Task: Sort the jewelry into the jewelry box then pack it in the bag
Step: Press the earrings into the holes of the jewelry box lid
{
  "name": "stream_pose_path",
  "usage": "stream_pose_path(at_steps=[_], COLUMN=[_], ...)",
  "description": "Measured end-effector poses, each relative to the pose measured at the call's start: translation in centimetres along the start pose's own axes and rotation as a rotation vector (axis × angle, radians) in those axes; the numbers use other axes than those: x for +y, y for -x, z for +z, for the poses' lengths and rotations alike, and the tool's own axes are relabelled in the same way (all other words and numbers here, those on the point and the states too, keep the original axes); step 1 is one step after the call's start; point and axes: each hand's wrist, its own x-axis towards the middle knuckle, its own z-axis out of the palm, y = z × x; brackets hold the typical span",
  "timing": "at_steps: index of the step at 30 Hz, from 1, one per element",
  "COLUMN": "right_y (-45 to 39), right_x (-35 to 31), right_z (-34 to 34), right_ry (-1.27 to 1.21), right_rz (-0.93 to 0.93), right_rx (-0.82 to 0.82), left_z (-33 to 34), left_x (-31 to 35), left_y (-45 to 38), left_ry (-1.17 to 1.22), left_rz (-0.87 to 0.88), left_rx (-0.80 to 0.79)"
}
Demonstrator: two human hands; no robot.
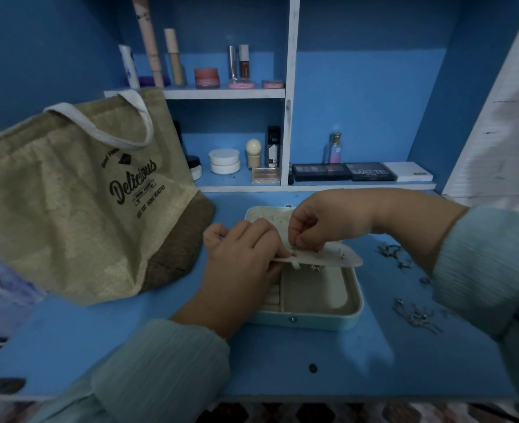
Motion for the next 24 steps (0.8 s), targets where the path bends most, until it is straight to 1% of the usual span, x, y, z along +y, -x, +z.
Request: stream_pose_path(at_steps=[5,8,10,13,14,18,21,24], right_y=[-0.2,-0.2,-0.3,-0.6,-0.9,-3.1,-5.1,-6.9], right_x=[-0.4,-0.3,0.0,0.9,1.2,2.2,2.8,3.5], right_z=[0.2,0.0,-0.1,-0.4,-0.6,-1.0,-0.5,0.0], right_ry=[0.104,0.096,0.028,-0.231,-0.264,-0.115,-0.030,0.115], right_rz=[-0.038,-0.056,-0.049,-0.008,0.010,0.088,0.094,0.067], right_rx=[0.016,0.029,0.026,0.011,0.038,0.246,0.287,0.302], left_z=[0.1,0.1,0.0,0.0,0.0,0.0,0.1,0.2], left_x=[0.0,0.0,0.0,0.1,0.1,0.1,0.0,-0.1], left_y=[0.0,0.0,0.0,-0.1,-0.2,-0.2,-0.2,-0.1], left_ry=[-0.018,-0.019,-0.017,-0.010,-0.006,0.005,0.013,0.018], left_rz=[0.005,0.011,0.005,-0.035,-0.041,-0.054,-0.060,-0.058], left_rx=[0.010,0.012,0.014,0.024,0.023,-0.003,-0.009,-0.002])
